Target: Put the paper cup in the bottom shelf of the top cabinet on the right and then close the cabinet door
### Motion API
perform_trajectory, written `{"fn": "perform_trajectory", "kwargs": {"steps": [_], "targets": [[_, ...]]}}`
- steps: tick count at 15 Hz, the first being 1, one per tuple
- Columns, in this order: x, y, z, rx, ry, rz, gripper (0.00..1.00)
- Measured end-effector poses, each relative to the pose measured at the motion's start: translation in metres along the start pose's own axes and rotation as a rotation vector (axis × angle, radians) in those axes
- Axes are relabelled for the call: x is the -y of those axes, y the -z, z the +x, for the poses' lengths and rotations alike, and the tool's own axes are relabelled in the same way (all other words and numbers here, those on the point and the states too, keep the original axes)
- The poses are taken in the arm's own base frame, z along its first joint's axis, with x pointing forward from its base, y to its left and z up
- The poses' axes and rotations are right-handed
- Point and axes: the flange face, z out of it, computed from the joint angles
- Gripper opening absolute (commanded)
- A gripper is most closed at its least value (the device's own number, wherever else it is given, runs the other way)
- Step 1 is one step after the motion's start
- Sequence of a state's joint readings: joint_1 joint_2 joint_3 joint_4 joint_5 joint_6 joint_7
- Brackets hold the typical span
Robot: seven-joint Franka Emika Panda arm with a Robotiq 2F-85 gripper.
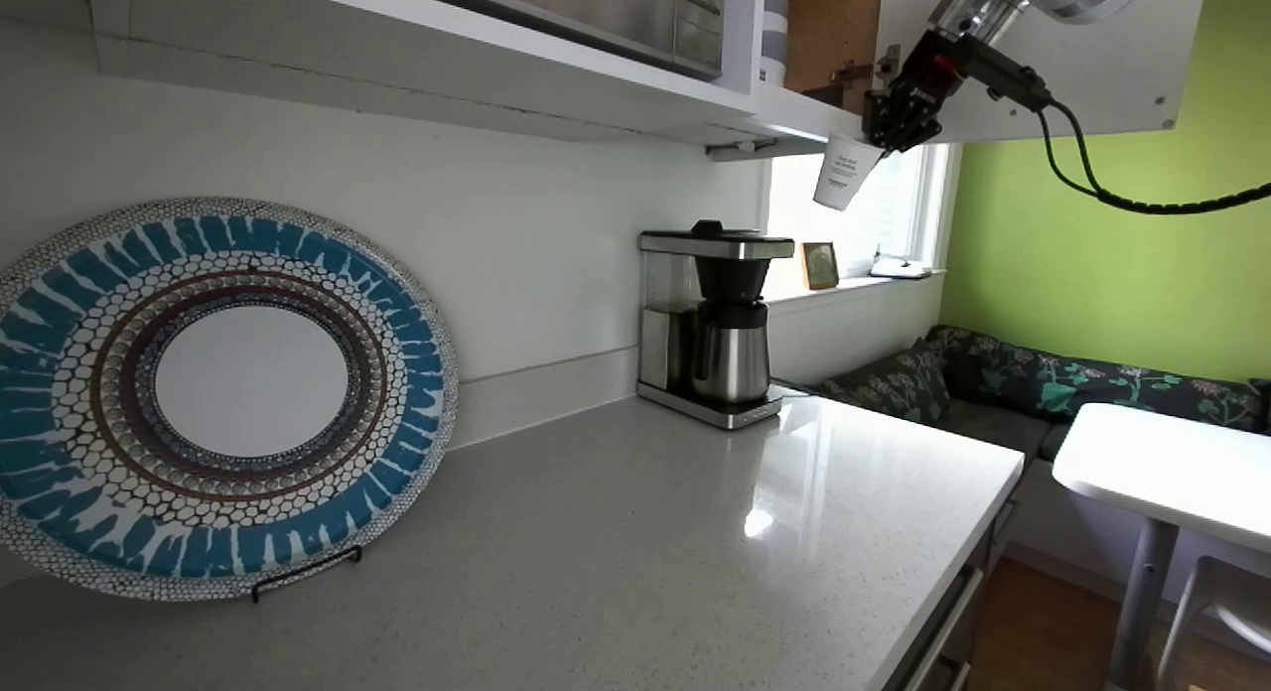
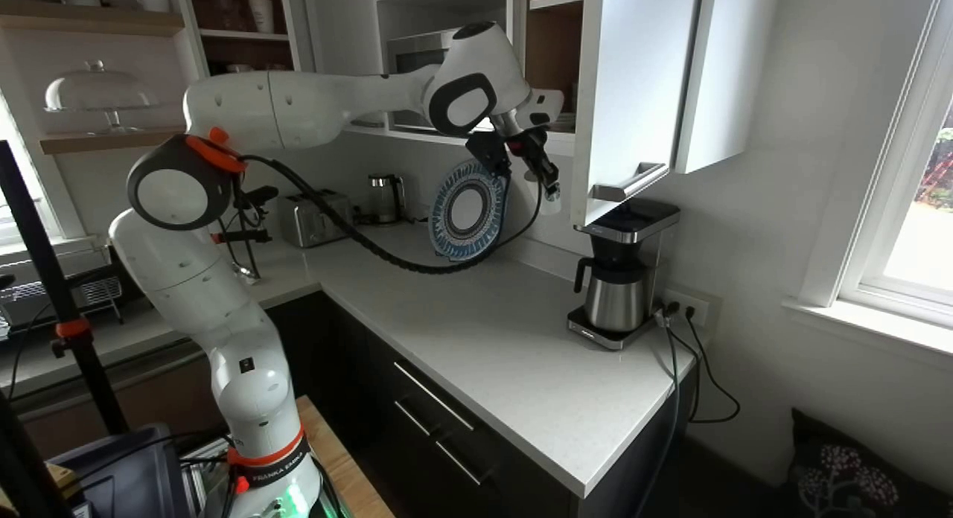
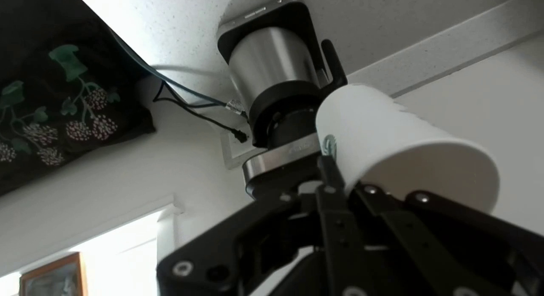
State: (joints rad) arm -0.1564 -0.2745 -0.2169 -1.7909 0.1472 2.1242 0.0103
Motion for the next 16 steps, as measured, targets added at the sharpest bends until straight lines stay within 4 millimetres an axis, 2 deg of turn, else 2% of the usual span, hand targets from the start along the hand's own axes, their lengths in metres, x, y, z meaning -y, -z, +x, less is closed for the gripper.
{"fn": "perform_trajectory", "kwargs": {"steps": [4, 9, 13, 16], "targets": [[0.007, 0.045, 0.019, -0.082, 0.056, 0.006, 0.01], [0.008, 0.091, 0.033, -0.126, 0.090, 0.006, 0.01], [0.007, 0.120, 0.043, -0.152, 0.075, 0.026, 0.01], [0.012, 0.130, 0.054, -0.166, 0.037, 0.069, 0.01]]}}
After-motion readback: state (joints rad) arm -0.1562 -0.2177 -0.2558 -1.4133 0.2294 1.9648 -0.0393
